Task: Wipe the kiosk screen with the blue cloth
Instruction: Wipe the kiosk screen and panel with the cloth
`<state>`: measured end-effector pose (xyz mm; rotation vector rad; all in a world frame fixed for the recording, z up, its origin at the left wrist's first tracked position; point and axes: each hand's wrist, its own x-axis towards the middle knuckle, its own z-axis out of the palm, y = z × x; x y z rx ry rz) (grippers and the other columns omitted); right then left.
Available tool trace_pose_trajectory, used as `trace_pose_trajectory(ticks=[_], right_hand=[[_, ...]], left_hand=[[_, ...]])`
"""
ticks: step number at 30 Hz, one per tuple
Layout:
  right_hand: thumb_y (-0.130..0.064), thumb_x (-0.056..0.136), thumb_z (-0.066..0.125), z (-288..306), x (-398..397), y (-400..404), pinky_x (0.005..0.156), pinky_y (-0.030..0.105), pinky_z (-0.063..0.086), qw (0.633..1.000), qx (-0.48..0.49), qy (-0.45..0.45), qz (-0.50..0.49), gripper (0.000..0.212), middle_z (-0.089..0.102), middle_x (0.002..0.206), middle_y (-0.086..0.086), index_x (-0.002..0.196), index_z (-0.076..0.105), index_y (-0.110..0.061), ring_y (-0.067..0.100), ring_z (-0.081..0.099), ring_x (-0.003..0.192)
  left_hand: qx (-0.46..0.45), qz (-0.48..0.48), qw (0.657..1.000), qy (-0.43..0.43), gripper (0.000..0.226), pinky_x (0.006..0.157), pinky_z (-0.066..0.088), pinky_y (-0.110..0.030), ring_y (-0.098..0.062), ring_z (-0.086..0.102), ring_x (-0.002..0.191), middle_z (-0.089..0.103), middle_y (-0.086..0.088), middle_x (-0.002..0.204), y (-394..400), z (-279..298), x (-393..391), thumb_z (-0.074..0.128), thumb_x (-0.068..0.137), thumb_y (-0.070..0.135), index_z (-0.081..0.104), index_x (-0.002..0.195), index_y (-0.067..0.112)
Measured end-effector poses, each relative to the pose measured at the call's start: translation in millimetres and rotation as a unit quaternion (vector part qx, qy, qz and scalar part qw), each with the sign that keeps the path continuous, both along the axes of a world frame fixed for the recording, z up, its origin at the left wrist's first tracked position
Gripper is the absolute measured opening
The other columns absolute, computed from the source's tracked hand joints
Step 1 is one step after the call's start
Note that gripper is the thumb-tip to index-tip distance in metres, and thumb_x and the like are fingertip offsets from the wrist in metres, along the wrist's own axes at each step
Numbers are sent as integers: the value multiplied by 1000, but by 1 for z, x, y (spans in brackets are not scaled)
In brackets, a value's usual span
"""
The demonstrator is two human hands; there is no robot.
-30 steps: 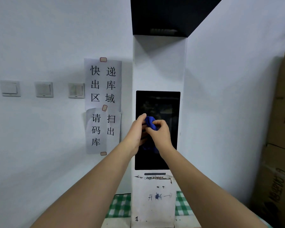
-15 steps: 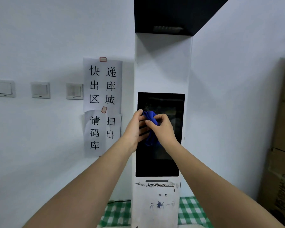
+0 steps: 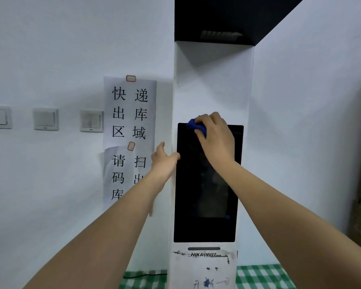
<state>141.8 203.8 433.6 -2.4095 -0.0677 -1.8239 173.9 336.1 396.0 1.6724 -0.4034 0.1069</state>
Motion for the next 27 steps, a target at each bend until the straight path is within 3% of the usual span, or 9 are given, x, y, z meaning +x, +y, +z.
trace_pose_trajectory(ticks=[3,7,9,14,16,19,21,24,27], right_hand=[[-9,79,71,5,15,5,51,32,45,997,-55,-54,-19,20,57,91,10,98,66,-9,25,54,75],[-7,76,74,-2,34,4,47,32,46,990,-110,-76,-49,12,61,86,11,87,70,-7,27,55,69],[-6,74,75,-10,38,2,47,30,44,988,-121,-74,-53,14,63,87,9,88,71,-8,26,56,69],[2,66,71,-17,32,-6,53,33,45,949,-310,-33,-47,31,65,91,10,96,71,-7,29,56,69],[4,65,72,-8,31,-12,53,33,45,954,-289,-47,-60,35,66,93,10,98,71,-7,30,57,69],[5,65,74,-11,37,-6,50,32,46,980,-171,-76,-70,38,66,97,10,100,72,-8,29,56,70],[7,67,68,-21,40,2,52,35,49,977,-198,-58,-51,39,65,99,12,103,70,-6,30,56,71],[1,74,48,-18,32,-1,56,37,50,945,-321,-25,-54,35,64,96,12,101,69,-5,31,56,71],[3,70,51,-4,30,-11,53,34,46,951,-290,-42,-95,37,65,96,12,101,70,-6,31,57,70]], left_hand=[[2,-68,997,30,75,109,26,-36,-24,28,140,22,-3,156,-7,-4,7,46,91,22,4,152,30],[-19,-102,994,28,80,108,30,-31,-21,31,138,24,-1,156,-18,-13,16,48,88,21,1,151,33],[-26,-103,994,30,80,97,32,-27,-20,34,134,26,-2,153,-19,-15,18,47,88,13,1,151,32],[-26,-84,996,21,85,69,44,-22,-10,55,92,49,-5,126,-22,-18,20,49,79,7,8,147,37],[-14,-89,995,28,89,75,46,-24,-16,56,101,46,-8,131,-19,-19,19,51,74,13,6,146,41],[4,-99,995,30,89,90,43,-29,-21,51,115,41,-7,138,-16,-19,22,50,73,16,5,146,43],[15,-99,995,29,87,94,43,-31,-22,51,115,44,-7,137,-15,-18,24,49,75,16,7,145,42],[25,-99,994,26,83,92,45,-31,-20,55,109,49,-8,131,-15,-17,27,48,77,14,9,145,42],[24,-101,994,33,84,93,44,-30,-22,53,113,46,-8,134,-14,-17,27,47,79,11,6,146,41]])
